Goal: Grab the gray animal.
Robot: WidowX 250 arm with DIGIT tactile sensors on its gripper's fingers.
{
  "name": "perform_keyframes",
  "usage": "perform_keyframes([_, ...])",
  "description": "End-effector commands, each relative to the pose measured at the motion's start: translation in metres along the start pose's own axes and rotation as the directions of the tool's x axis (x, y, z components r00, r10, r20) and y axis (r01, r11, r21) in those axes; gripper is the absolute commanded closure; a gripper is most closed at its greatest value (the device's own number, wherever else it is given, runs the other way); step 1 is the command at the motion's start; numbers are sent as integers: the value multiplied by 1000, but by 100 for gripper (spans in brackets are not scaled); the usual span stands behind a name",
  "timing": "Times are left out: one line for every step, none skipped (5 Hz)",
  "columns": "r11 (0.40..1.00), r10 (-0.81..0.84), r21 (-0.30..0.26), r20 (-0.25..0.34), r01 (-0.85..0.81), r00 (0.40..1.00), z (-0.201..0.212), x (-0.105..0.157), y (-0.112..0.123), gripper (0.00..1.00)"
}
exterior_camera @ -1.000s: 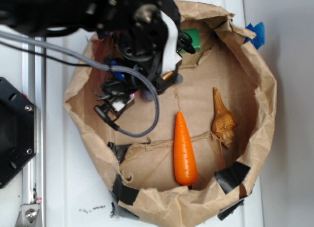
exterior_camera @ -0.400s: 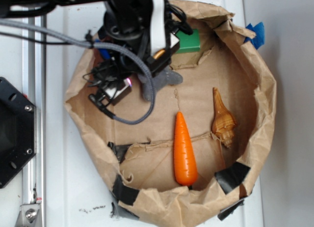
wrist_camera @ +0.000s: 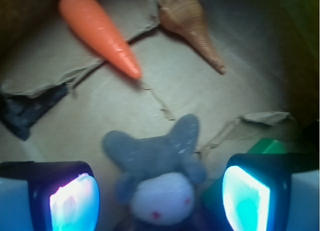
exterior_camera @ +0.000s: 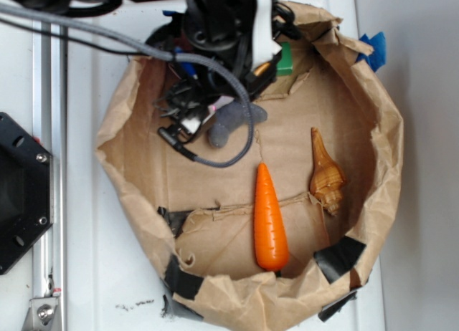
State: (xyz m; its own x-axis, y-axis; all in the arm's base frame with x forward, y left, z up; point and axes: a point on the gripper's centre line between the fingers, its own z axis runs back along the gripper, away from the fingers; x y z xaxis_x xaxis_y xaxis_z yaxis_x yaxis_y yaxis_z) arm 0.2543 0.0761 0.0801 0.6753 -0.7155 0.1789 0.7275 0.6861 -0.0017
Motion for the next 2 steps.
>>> perform_keyframes([999, -34, 8, -42, 35, 999, -21, -1, -10, 0])
perform_keyframes([999, -40, -14, -70, 40, 997, -35, -2, -12, 0])
